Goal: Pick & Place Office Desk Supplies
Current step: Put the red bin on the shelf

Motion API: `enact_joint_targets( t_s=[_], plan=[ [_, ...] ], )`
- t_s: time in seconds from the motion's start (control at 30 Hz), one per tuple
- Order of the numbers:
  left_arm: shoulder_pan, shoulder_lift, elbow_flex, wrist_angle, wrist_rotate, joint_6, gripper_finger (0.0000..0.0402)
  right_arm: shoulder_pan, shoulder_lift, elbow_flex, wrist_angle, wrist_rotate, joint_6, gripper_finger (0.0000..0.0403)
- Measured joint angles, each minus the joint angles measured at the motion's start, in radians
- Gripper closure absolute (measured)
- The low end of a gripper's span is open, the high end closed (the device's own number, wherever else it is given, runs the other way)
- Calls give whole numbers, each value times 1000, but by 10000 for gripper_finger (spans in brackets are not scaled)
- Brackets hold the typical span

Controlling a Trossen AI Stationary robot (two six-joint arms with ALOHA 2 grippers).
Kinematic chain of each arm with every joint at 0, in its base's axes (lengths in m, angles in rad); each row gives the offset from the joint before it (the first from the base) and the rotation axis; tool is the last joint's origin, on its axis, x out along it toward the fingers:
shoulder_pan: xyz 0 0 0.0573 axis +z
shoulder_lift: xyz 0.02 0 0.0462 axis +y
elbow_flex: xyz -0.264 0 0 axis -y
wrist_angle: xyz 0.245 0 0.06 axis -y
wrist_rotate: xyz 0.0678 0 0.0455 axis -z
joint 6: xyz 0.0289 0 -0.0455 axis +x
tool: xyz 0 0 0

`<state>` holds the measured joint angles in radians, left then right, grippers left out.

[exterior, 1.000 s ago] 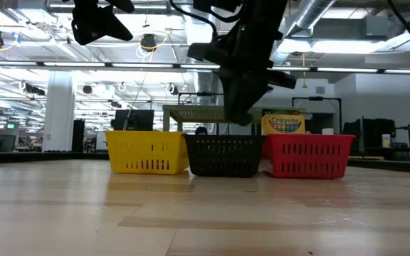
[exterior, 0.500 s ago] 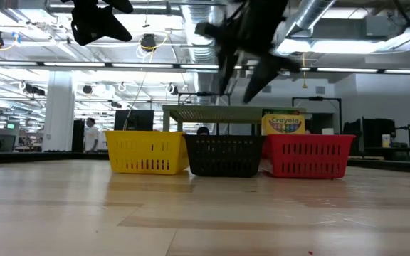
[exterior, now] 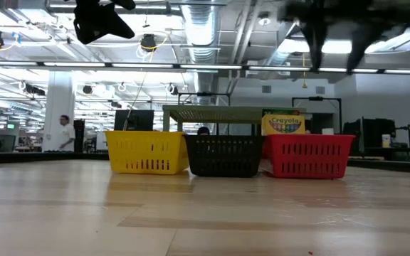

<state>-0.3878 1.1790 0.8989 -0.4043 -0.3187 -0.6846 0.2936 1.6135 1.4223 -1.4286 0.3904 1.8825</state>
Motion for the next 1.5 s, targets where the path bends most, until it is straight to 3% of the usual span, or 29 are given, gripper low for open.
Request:
enact_joint_targets(
  t_s=[0.23,0.47,0.63,0.9,1.5],
  plan=[
    [0,0,0,6,-3,6,195,-36,-166,-319,320,-85,-20,168],
    [0,0,0,11,-3,6,195,-65,-268,-511,489,-145,-51,188],
    [0,0,0,12,-3,7,195,-112,-260,-539,581,-168,-130,205],
    [0,0,0,20,-1,-3,195,-191,-171,-545,572,-225,-231,205],
    [3,0,0,23,0,-8,195,-214,-116,-544,616,-236,-309,212]
  ],
)
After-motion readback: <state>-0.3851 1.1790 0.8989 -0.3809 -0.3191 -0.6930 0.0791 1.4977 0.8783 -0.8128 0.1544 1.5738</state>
